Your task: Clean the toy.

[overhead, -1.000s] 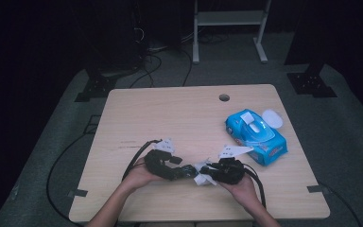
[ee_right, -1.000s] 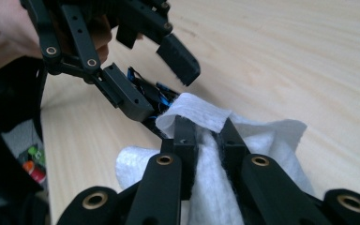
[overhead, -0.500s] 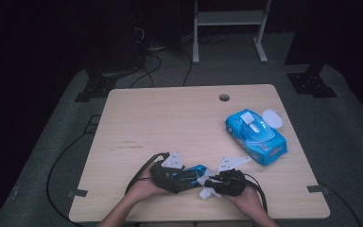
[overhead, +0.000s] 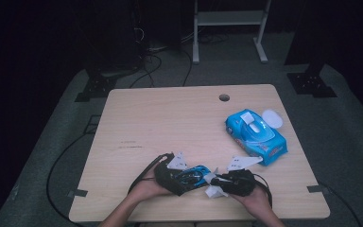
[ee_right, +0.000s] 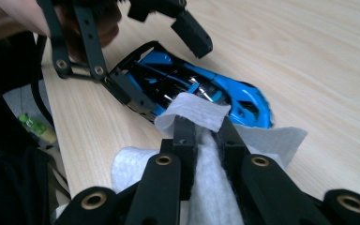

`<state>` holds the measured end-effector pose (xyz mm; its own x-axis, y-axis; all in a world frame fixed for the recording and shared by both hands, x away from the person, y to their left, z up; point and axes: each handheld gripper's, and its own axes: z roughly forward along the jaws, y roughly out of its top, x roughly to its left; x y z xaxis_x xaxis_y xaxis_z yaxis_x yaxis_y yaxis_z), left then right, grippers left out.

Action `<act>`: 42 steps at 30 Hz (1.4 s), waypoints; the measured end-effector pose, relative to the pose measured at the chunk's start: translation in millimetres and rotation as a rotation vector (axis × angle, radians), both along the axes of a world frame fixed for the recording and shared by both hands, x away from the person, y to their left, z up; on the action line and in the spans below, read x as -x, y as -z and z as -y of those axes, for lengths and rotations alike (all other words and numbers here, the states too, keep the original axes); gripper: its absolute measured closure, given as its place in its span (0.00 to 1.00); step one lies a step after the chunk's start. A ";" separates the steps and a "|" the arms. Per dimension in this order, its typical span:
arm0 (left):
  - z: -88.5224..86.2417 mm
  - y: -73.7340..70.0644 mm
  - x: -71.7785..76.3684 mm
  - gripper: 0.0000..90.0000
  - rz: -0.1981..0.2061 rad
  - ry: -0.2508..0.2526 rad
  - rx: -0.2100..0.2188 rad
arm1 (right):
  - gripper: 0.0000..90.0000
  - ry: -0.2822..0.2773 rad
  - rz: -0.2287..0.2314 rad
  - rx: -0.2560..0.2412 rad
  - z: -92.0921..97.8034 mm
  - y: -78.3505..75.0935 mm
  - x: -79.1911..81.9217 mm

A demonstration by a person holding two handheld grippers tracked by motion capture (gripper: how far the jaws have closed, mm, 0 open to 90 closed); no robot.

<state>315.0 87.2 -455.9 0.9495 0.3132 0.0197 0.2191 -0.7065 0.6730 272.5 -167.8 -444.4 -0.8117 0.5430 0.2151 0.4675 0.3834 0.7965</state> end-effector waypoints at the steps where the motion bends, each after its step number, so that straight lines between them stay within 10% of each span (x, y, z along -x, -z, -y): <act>1: 2.1 1.8 -0.9 0.21 0.000 0.009 -0.017 | 0.90 0.004 0.003 -0.005 2.9 -0.9 0.2; 24: 26.7 11.7 -10.2 0.14 -0.047 0.009 -0.105 | 0.90 0.041 0.003 -0.061 21.1 1.9 -3.0; 27: 26.9 9.4 -8.0 0.28 -0.038 0.025 -0.102 | 0.90 0.049 0.006 -0.068 23.0 0.9 -2.9; 42: 21.2 5.3 -8.3 0.31 -0.031 0.009 -0.083 | 0.90 0.062 0.013 -0.075 24.4 -1.4 -2.7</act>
